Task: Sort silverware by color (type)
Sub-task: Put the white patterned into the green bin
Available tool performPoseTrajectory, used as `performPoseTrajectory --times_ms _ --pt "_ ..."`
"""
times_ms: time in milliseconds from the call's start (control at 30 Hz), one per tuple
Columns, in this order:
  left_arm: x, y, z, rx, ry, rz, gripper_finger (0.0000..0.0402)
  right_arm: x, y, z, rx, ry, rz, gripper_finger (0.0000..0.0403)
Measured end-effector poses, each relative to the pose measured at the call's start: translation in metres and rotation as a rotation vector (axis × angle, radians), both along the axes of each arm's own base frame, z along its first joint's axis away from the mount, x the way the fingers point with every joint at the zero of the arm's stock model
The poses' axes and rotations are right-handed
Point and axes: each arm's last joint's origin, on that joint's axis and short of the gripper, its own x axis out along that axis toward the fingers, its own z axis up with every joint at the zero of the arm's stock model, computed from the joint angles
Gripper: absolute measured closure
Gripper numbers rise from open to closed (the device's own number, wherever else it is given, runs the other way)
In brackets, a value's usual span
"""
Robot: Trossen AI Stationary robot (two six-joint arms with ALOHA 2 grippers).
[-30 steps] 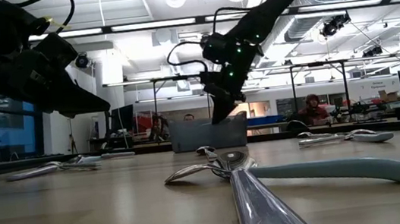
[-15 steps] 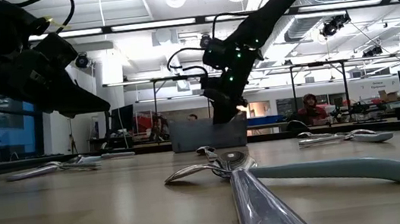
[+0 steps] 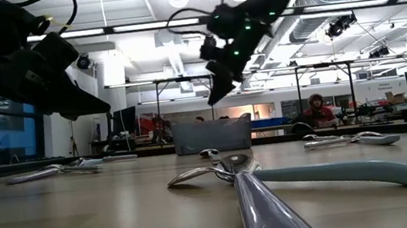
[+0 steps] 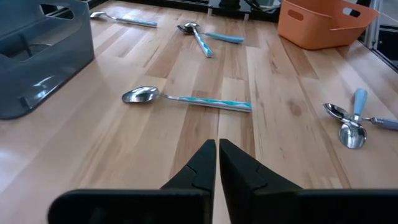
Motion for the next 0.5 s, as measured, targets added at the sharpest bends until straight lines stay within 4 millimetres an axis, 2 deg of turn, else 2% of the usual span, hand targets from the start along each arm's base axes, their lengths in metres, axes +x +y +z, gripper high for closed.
performPoseTrajectory --times_ms 133,267,500 --pt "0.008 0.000 0.009 0.050 0.031 -0.019 0.0400 -0.026 0.023 -0.012 -0.044 -0.154 -0.003 0.0400" --pt "0.019 -0.001 0.024 0.100 0.143 -0.040 0.0401 -0.055 0.051 -0.021 -0.059 -0.295 0.016 0.0401" --pt "0.032 0.003 0.057 0.099 0.441 -0.027 0.0401 -0.100 0.083 -0.008 -0.139 -0.487 0.055 0.0402"
